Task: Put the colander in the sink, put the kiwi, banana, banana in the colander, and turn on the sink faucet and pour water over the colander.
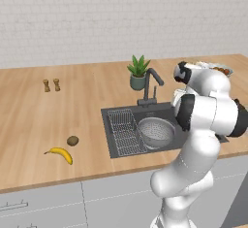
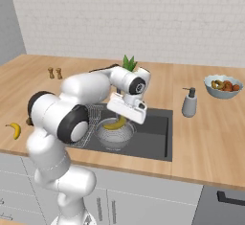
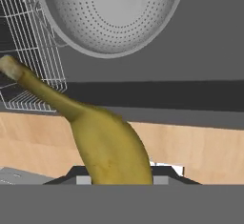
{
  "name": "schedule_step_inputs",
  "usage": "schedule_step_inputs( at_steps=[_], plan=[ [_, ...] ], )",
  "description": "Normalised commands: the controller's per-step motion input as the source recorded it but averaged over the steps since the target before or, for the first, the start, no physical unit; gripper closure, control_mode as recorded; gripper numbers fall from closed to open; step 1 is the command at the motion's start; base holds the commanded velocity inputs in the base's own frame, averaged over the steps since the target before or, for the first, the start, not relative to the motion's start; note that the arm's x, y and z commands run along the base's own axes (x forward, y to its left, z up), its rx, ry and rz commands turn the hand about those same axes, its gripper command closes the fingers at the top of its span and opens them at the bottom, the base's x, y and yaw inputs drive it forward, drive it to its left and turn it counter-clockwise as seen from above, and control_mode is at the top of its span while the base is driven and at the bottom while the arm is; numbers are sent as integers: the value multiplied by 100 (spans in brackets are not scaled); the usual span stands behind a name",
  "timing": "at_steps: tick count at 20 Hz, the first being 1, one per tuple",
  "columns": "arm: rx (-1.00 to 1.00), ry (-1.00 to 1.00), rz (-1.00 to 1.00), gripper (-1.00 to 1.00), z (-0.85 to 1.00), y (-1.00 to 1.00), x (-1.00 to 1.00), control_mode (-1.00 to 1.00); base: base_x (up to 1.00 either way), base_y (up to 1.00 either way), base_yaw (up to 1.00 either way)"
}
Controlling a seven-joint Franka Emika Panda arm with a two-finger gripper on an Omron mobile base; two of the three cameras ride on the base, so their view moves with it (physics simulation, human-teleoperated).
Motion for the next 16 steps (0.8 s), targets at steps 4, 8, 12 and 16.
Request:
schedule_step_inputs(
  at_steps=[4,8,12,16],
  plan=[
    [21,0,-2,100,-25,10,34,-100,0,0,0],
    [7,0,-4,100,-14,5,44,-100,0,0,0],
    [0,0,-10,100,-15,23,47,-100,0,0,0],
    [0,0,-8,100,-31,7,29,-100,0,0,0]
  ],
)
